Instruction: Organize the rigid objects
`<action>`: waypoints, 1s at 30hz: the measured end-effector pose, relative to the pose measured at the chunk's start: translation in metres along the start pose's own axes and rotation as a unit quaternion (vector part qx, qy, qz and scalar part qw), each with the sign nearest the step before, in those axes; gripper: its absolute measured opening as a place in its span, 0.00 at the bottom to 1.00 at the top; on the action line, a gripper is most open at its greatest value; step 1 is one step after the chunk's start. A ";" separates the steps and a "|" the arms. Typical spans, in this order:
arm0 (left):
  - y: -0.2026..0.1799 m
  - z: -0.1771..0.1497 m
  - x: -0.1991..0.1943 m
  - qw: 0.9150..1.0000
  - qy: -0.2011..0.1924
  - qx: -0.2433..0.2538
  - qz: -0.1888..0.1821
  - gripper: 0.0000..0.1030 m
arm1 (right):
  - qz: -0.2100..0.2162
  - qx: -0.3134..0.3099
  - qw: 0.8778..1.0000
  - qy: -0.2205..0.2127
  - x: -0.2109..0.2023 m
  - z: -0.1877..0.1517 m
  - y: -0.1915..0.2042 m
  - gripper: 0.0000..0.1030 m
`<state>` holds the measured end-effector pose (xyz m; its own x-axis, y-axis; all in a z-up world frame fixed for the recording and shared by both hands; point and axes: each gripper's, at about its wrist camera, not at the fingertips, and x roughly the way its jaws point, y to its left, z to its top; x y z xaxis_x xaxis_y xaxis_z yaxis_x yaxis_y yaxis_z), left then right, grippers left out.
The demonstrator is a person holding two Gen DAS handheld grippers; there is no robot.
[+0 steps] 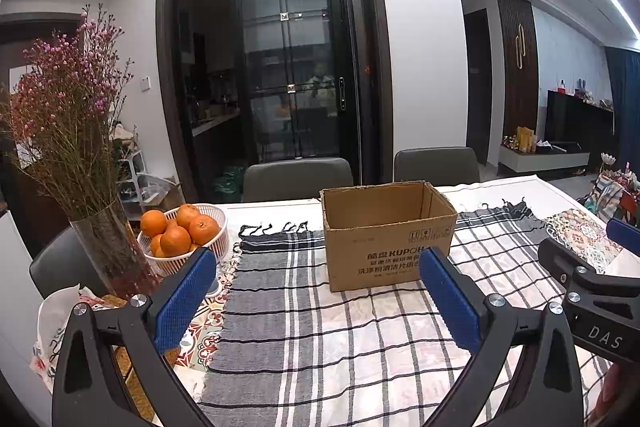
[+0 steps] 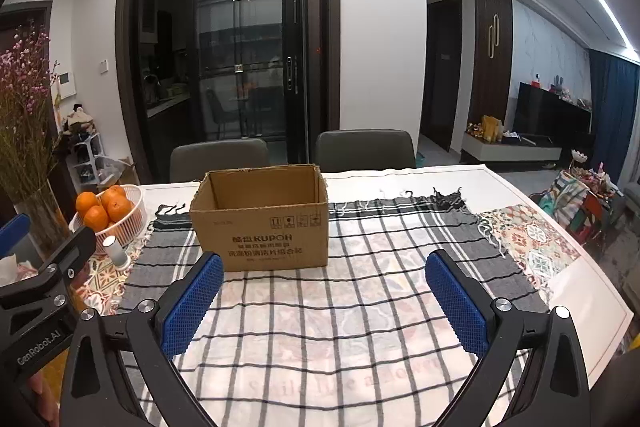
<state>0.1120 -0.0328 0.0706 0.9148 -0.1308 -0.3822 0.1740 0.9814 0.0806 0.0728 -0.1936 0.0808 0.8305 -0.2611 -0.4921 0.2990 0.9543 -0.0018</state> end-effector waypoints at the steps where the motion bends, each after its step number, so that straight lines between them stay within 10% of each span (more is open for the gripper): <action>1: 0.000 -0.001 -0.002 1.000 -0.001 0.001 -0.001 1.00 | 0.001 0.000 1.000 0.000 -0.002 -0.001 -0.002 0.99; 30: -0.001 0.002 -0.017 1.000 -0.023 -0.002 0.007 1.00 | 0.002 0.003 1.000 -0.014 -0.016 -0.001 -0.003 0.99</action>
<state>0.0974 -0.0315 0.0791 0.9330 -0.1230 -0.3383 0.1595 0.9837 0.0824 0.0583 -0.1923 0.0883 0.8443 -0.2619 -0.4675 0.2989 0.9543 0.0053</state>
